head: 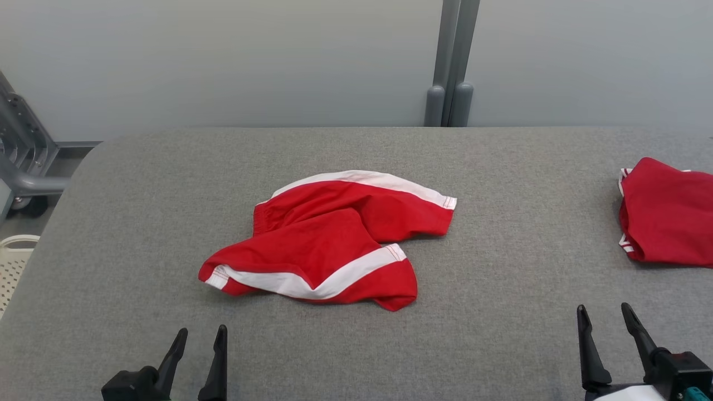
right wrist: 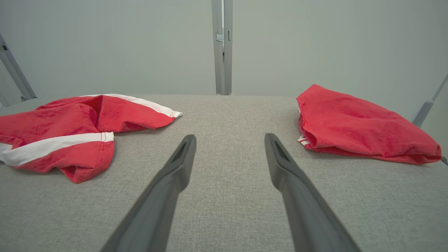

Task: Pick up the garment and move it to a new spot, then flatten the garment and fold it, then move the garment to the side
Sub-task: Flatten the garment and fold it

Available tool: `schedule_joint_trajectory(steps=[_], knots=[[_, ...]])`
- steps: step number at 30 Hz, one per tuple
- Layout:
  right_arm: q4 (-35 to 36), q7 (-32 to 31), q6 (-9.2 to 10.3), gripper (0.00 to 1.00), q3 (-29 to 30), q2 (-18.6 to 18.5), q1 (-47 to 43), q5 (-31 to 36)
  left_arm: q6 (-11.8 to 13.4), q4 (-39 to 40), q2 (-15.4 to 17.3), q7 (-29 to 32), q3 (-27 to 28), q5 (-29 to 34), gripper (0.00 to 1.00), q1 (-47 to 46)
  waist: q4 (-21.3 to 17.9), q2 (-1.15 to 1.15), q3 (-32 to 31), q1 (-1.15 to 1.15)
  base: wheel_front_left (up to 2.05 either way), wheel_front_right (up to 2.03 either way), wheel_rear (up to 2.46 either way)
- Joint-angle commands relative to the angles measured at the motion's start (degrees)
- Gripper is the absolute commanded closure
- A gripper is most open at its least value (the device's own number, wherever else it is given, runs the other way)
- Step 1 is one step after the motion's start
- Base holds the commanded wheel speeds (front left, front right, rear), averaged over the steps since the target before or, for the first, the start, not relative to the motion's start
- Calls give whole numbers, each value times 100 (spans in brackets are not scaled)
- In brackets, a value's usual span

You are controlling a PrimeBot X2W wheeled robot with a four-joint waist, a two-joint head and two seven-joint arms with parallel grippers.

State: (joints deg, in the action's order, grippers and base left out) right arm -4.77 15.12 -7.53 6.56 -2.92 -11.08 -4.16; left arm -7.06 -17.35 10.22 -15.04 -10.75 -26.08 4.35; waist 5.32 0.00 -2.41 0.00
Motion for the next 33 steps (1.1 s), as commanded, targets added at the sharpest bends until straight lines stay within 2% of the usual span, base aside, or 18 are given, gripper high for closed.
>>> schedule_joint_trajectory(steps=[1,5,9,12,16,20,26,33], knots=[[-12,3,8,0,-72,0,129,-106,-22,-36,-5,-16,24,41,0,-88,1,0,39,0,0,0,0],[-206,3,7,0,-629,-5,472,-184,-41,-207,-100,13,-58,-156,0,-316,56,0,256,0,0,0,0],[-712,3,8,0,-1331,-178,1224,-223,-41,-542,-196,166,-194,-289,0,-837,151,0,616,0,0,0,0],[-1038,2,8,0,-1578,-190,1633,-314,-41,-764,-274,248,-174,-421,0,-1115,193,0,754,0,0,0,0],[-1739,-54,8,0,-2032,-203,2461,-504,146,-1215,-388,365,-98,-505,0,-1648,259,0,1029,0,0,0,0],[-2474,-114,8,0,-2493,-196,3107,-758,228,-1566,-493,411,-104,-587,0,-2013,368,0,1194,0,0,0,0],[-3405,-86,8,0,-2910,-113,3798,-1160,406,-1932,-573,485,-166,-593,0,-2311,498,0,1322,0,0,0,0],[-4139,-19,8,0,-3104,-60,4221,-1458,369,-2051,-645,434,-293,-685,0,-2434,647,0,1366,0,0,0,0]])
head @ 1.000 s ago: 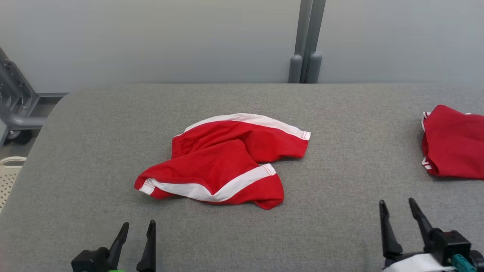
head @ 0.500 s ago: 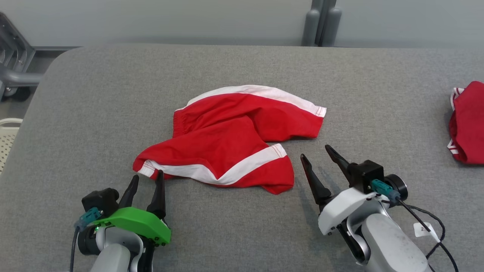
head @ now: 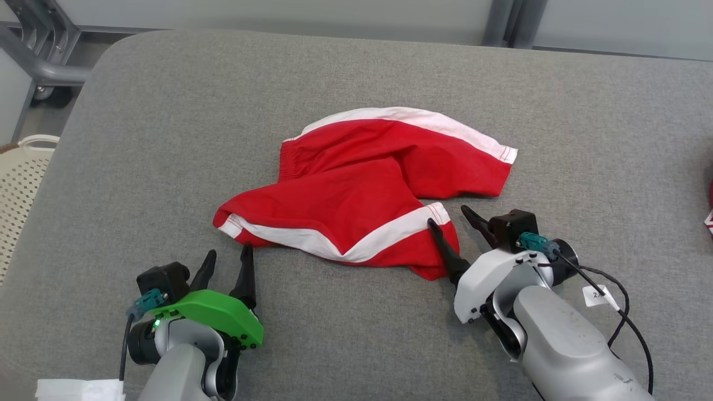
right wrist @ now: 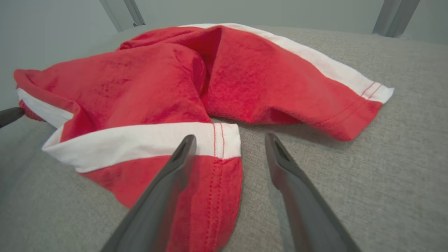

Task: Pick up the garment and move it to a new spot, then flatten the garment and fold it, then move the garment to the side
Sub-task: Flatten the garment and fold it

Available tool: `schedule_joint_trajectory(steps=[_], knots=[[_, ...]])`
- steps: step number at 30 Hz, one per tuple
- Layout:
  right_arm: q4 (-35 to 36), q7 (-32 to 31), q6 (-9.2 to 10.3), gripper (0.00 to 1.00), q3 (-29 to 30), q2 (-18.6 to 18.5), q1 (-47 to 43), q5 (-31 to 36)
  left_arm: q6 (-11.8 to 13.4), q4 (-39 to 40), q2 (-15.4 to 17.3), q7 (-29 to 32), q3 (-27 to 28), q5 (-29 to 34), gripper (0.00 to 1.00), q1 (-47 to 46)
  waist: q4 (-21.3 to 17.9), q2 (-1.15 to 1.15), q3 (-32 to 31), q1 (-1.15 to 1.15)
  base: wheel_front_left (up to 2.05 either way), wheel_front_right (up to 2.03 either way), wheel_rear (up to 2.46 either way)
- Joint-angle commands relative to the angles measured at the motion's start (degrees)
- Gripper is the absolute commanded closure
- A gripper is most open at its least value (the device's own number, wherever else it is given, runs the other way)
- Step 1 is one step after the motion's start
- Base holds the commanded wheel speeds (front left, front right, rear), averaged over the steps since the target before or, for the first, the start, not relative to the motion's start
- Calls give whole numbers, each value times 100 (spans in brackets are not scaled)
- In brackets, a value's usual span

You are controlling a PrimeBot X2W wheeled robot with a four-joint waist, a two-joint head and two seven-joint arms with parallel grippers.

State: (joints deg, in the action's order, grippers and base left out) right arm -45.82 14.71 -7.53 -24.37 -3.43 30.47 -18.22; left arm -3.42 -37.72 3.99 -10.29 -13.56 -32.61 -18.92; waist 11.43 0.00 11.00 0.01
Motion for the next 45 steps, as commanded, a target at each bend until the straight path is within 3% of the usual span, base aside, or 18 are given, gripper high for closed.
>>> schedule_joint_trajectory(steps=[1,11,12,14,15,17,18,20,37,38,40,41,45], knots=[[-103,33,8,0,-27,-4,109,-81,3,-17,-26,-41,-23,-41,0,-126,55,0,35,-1,0,0,0],[-430,51,8,0,-267,11,326,-377,-89,-133,-62,91,53,-450,0,-329,174,0,96,-1,0,0,0],[-434,52,8,4,-285,-1,351,-405,-114,-152,-68,113,49,-505,0,-381,181,0,111,-1,0,0,0],[-449,51,8,28,-323,-23,383,-448,-158,-196,-77,153,46,-619,0,-465,192,0,130,-1,0,0,0],[-471,52,7,51,-356,-28,385,-469,-173,-213,-82,171,35,-671,0,-491,195,0,133,-1,0,0,0],[-493,52,7,63,-412,-34,412,-512,-220,-264,-91,224,31,-857,0,-550,196,0,152,-1,0,0,0],[-496,52,8,80,-432,-44,424,-538,-244,-271,-96,255,16,-934,0,-591,196,0,160,-1,0,0,0],[-506,52,8,100,-476,-61,426,-586,-278,-302,-101,297,-16,-1088,0,-640,200,0,173,-1,0,0,0],[-305,51,8,100,-591,-214,336,-616,-414,-157,-36,175,-497,-1687,0,-881,129,0,159,-1,0,0,0],[-281,51,8,100,-573,-228,320,-611,-415,-96,-21,208,-541,-1729,18,-863,121,0,152,-1,0,0,0],[-179,51,8,100,-518,-261,310,-595,-413,80,21,296,-617,-1875,92,-800,101,0,140,-1,0,0,0],[-113,50,8,100,-486,-289,307,-579,-413,193,55,344,-656,-1940,100,-766,90,0,135,-1,0,0,0],[347,50,8,100,-279,-457,296,-578,-413,741,302,625,-831,-2153,100,-666,26,0,106,-1,0,0,0]])
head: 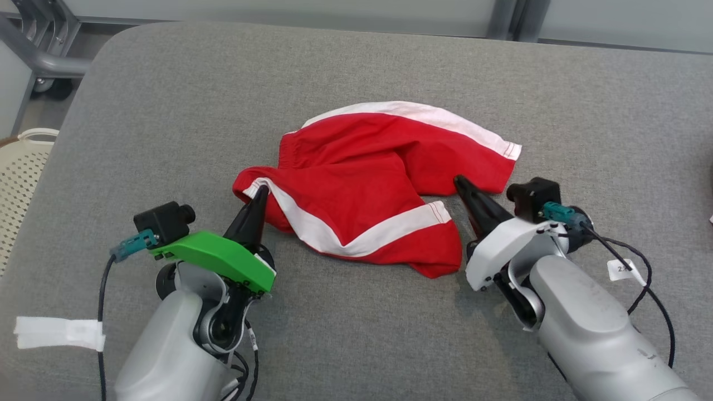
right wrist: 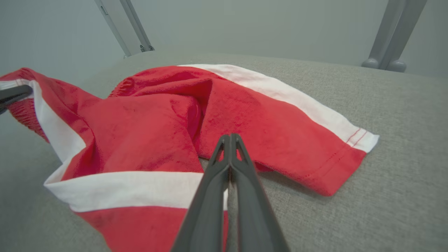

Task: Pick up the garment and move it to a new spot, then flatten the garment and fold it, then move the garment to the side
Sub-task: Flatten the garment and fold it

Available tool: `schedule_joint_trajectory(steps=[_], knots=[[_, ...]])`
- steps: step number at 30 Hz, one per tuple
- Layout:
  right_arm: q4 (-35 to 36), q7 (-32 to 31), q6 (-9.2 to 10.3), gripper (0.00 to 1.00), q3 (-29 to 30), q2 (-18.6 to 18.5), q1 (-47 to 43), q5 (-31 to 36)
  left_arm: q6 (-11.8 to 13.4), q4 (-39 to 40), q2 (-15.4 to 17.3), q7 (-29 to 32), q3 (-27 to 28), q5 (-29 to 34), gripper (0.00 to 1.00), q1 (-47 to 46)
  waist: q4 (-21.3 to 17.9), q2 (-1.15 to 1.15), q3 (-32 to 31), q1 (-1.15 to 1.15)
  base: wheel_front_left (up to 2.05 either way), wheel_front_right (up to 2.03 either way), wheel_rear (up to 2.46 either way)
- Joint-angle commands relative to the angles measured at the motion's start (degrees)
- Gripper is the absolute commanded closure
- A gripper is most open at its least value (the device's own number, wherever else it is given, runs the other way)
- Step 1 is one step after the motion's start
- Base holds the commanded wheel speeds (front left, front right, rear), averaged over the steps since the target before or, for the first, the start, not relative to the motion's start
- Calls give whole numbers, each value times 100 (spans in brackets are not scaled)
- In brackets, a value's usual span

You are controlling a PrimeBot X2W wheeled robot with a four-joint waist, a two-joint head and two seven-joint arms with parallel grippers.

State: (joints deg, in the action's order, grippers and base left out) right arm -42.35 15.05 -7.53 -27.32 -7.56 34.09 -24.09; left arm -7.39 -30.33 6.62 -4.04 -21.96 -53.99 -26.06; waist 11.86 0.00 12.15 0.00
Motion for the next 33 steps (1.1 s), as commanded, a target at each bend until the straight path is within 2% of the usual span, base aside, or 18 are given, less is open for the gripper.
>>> schedule_joint_trajectory(steps=[1,6,9,10,12,13,18,28,29,30,31,32,33], knots=[[141,16,8,100,85,-89,-60,-55,-17,194,122,110,-22,-95,100,60,-43,0,-9,0,0,0,0],[718,16,7,100,407,-506,95,-264,-15,1354,700,852,55,-555,100,139,-137,0,21,0,0,0,0],[818,-123,4,100,340,-620,125,-468,113,1981,1033,1283,117,-692,100,263,-205,0,104,0,0,0,0],[840,-184,5,70,272,-669,122,-492,166,2175,1155,1418,126,-715,100,323,-223,0,150,0,0,0,0],[898,-267,5,0,94,-680,58,-564,259,2565,1362,1632,118,-740,100,462,-246,0,276,0,0,0,0],[925,-302,4,0,-6,-655,13,-606,292,2752,1439,1735,96,-756,100,549,-249,0,343,0,0,0,0],[902,-366,5,0,-437,-515,-137,-802,498,3416,1697,1906,128,-738,100,888,-190,0,604,0,0,0,0],[472,-308,4,0,-970,-383,-21,-1055,587,3629,1640,1903,82,-720,100,896,49,0,689,0,0,0,0],[439,-300,3,3,-1002,-362,-1,-1098,588,3626,1631,1901,75,-718,100,887,72,0,682,0,0,0,0],[407,-280,3,25,-1044,-353,9,-1139,590,3613,1615,1890,67,-715,100,879,96,0,669,0,0,0,0],[382,-268,3,59,-1100,-355,12,-1185,593,3598,1600,1877,66,-722,100,877,114,0,651,0,0,0,0],[375,-268,3,100,-1160,-354,10,-1249,590,3581,1595,1871,63,-730,100,875,127,0,632,0,0,0,0],[377,-263,4,100,-1213,-366,6,-1312,586,3564,1590,1867,61,-735,100,877,134,0,611,0,0,0,0]])
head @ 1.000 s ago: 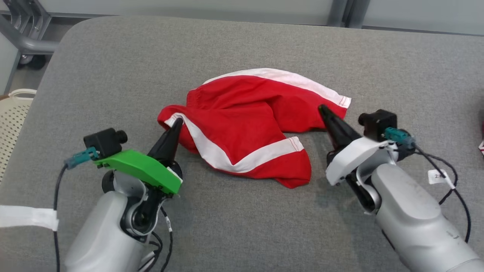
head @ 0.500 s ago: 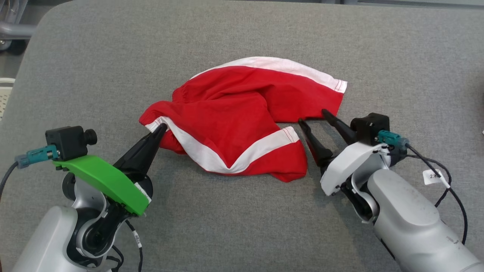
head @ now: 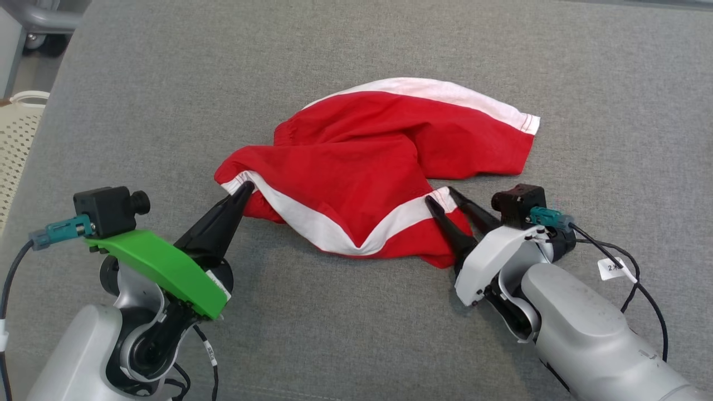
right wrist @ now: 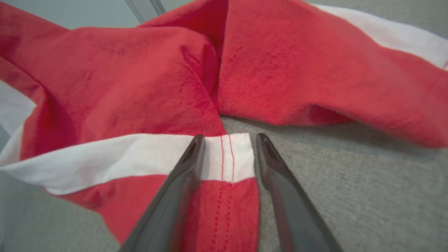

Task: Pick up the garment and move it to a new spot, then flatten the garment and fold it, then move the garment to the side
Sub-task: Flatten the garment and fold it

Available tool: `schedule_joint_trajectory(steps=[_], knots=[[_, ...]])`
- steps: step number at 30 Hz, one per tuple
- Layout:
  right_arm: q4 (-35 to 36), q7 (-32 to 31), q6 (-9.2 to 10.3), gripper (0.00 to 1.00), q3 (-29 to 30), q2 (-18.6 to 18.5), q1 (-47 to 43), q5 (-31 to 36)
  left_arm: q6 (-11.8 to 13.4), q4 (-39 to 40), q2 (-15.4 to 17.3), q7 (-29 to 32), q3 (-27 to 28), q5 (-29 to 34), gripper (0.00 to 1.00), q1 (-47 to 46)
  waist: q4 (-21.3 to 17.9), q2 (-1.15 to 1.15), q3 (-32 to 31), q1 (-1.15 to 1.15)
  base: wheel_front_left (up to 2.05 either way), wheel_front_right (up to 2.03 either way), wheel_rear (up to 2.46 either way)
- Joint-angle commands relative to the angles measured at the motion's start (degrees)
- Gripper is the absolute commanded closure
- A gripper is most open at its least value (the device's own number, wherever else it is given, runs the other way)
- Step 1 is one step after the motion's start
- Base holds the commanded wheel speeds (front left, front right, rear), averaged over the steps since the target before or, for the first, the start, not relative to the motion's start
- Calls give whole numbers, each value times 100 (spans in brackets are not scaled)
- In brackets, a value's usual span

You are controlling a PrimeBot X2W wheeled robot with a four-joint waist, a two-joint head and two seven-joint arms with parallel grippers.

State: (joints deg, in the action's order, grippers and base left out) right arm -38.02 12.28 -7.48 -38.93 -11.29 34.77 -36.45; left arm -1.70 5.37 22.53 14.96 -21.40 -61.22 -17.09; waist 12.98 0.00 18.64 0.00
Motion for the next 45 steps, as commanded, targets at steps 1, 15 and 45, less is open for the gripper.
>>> schedule_joint_trajectory(steps=[1,15,45], knots=[[-48,23,-2,100,-91,-21,-65,-124,14,-23,-1,-32,8,-21,100,-11,24,0,-61,0,0,0,0],[1169,108,-2,100,324,-998,-242,-516,140,273,180,-113,367,-238,100,208,-256,0,-276,0,0,0,0],[-531,124,-1,100,1612,-993,5068,200,-583,-3390,-567,-1397,-660,609,100,-6145,-836,0,436,0,0,0,0]])
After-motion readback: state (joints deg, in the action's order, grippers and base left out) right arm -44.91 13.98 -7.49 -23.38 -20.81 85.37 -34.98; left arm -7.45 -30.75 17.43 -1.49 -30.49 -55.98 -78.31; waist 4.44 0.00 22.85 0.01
